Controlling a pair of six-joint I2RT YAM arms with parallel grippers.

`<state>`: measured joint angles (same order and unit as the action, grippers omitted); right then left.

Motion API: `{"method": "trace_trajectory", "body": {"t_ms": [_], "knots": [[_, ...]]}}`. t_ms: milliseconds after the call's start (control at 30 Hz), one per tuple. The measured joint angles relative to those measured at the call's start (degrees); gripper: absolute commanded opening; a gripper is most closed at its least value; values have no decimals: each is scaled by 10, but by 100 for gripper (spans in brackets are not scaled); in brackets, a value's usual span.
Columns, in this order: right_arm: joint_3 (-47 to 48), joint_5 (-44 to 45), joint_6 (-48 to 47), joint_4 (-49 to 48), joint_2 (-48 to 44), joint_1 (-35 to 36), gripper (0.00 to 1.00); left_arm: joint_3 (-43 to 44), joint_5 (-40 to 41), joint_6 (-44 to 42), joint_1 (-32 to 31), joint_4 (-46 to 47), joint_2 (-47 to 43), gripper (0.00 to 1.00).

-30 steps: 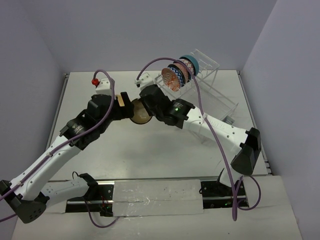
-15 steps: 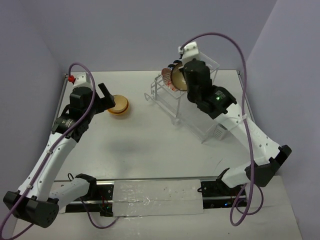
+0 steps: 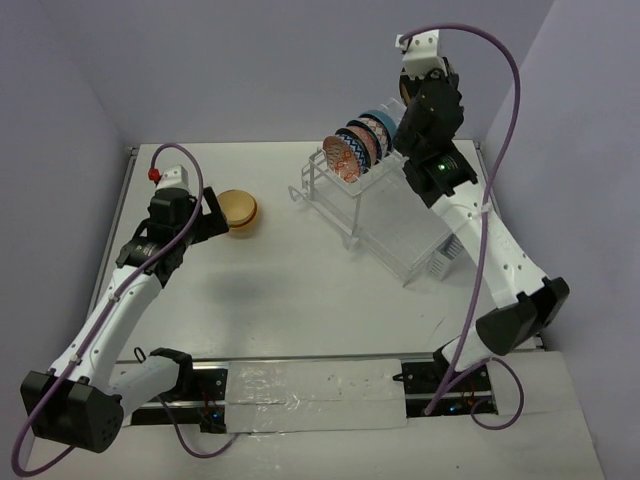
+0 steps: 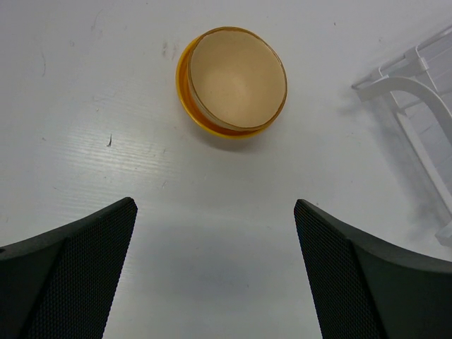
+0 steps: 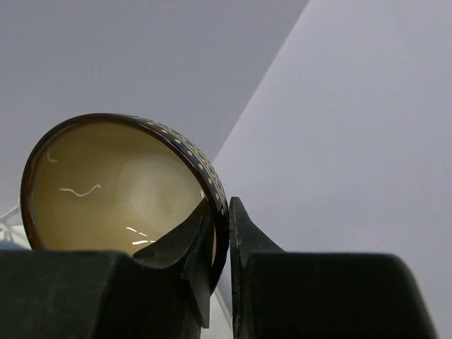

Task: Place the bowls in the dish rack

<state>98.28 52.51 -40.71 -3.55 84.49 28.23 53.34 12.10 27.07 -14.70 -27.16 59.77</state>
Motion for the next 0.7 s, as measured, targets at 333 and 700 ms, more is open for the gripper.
{"method": "trace_trajectory", "body": {"t_ms": [333,700], "knots": [[-3,-110,-53,-84,116,-54,0,-6,0,-9,0,9,-1,99],[-24,-187,-83,-135,148,-80,0,-6,0,-10,0,10,1,99]]}}
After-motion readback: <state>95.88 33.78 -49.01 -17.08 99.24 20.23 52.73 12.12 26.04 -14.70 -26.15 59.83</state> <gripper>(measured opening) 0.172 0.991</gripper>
